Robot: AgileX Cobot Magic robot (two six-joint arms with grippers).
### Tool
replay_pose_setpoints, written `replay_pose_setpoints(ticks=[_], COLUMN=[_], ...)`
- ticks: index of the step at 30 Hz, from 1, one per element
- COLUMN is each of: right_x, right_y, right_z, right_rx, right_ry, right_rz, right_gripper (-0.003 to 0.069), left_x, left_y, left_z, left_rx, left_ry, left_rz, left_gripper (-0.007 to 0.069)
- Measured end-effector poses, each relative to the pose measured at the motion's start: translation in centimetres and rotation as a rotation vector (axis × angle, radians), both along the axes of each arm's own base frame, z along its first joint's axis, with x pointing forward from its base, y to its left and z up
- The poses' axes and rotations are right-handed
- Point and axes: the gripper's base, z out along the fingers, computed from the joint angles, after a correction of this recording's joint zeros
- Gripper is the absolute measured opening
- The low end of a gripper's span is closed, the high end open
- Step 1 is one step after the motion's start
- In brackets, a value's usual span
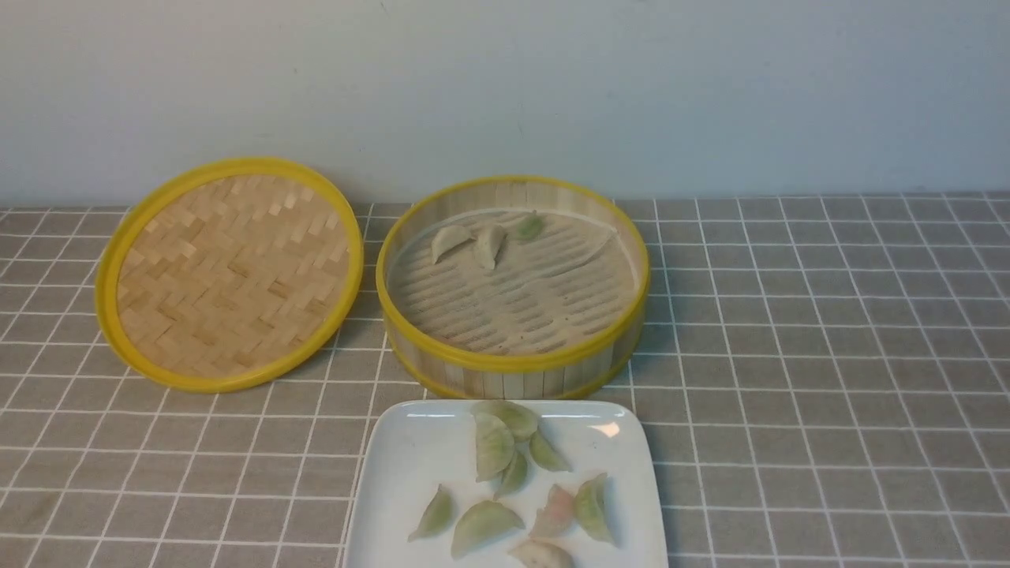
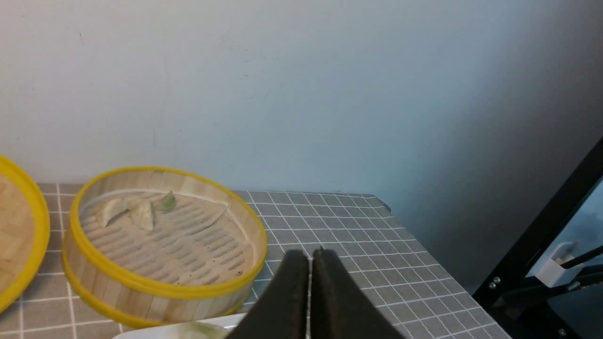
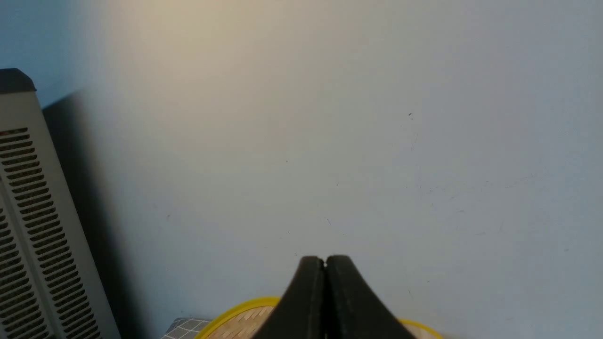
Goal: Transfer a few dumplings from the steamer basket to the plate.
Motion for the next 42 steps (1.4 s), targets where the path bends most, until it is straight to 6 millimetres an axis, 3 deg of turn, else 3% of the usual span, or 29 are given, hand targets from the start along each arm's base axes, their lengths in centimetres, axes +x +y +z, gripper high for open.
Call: replay_pose_setpoints(ticks=[7, 11, 14, 21, 24, 27, 42], right_x=[0.0, 0.0, 0.0, 0.0, 0.0, 0.0, 0.0], right_y=[0.0, 0.0, 0.0, 0.0, 0.0, 0.0, 0.0], right_z=[0.0, 0.0, 0.0, 0.0, 0.0, 0.0, 0.0], right_rx=[0.0, 0.0, 0.0, 0.0, 0.001, 0.002, 0.002], right_ry=[0.0, 0.0, 0.0, 0.0, -0.001, 0.001, 0.001], right_rz=[0.0, 0.0, 0.0, 0.0, 0.001, 0.001, 0.001], right_gripper=[-0.0013, -0.0013, -0.0013, -0.0013, -0.0013, -0.0013, -0.0013], left_x=[0.3, 1.5, 1.8, 2.0, 2.6, 2.8, 3.0], left_y=[0.3, 0.5, 0.7, 1.5, 1.7, 1.9, 2.0], left_z=[-0.2, -2.4, -4.4, -12.1, -16.3, -18.8, -19.0], left_rx=[0.141, 0.416, 0.507, 0.539, 0.543, 0.561, 0.55], left_ry=[-0.08, -0.168, -0.19, -0.059, 0.049, 0.128, 0.104], left_rz=[0.044, 0.102, 0.135, 0.322, 0.402, 0.424, 0.441], left_gripper=[-0.0005, -0.0005, -0.0005, -0.0005, -0.0005, -0.0005, -0.0005])
